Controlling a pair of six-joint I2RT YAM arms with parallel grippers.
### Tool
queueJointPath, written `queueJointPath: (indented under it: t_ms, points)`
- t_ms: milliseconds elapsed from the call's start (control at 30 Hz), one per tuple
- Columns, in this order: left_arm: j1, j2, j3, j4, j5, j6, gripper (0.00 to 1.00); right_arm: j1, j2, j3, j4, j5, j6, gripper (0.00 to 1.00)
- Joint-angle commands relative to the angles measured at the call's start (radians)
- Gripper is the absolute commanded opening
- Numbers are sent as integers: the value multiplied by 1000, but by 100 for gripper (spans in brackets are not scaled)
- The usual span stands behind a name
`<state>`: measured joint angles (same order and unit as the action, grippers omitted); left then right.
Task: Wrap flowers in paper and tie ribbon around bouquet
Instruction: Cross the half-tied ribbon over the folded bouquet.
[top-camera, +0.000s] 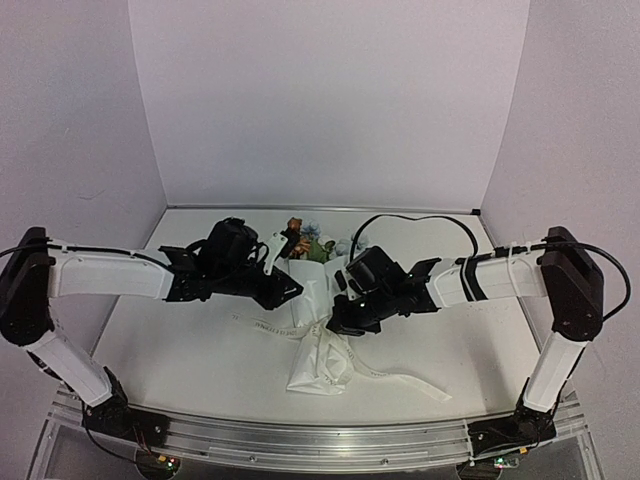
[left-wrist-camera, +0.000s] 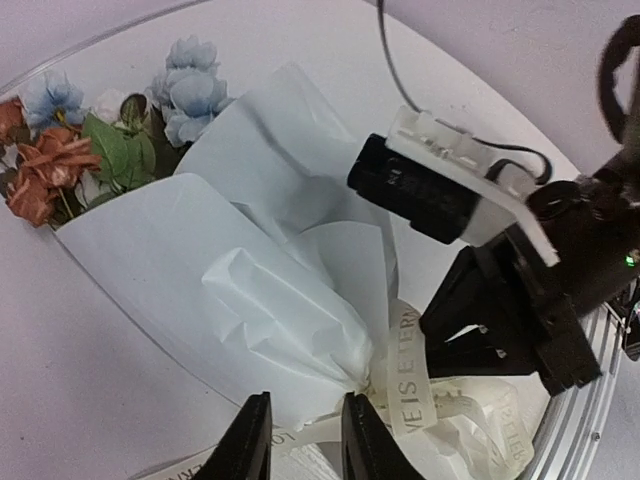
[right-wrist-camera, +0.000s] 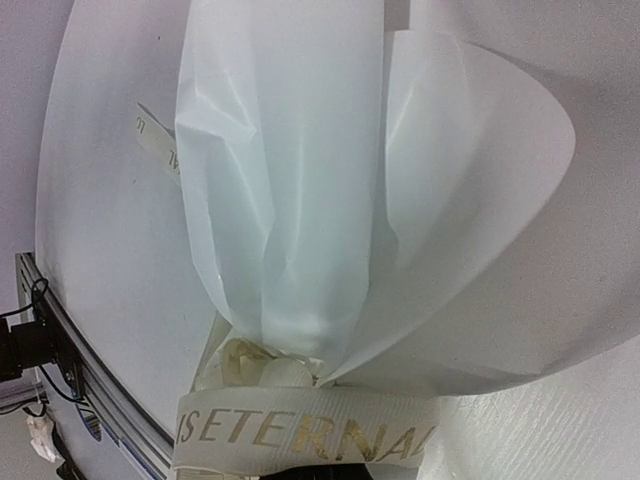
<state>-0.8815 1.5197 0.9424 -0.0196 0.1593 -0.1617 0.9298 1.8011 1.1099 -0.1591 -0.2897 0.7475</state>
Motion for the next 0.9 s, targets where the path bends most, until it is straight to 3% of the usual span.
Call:
queueJointPath:
  t_ms: [0, 367, 867]
  points:
    - [2, 128, 123, -82, 89, -34, 20, 2, -11, -7, 45, 7, -12, 0]
    - [1, 248, 214, -163, 213, -3, 15, 2, 1, 13, 44, 10, -3, 0]
    - [-14, 253, 217, -154, 336, 41, 14, 4, 38, 70, 2, 10, 1, 0]
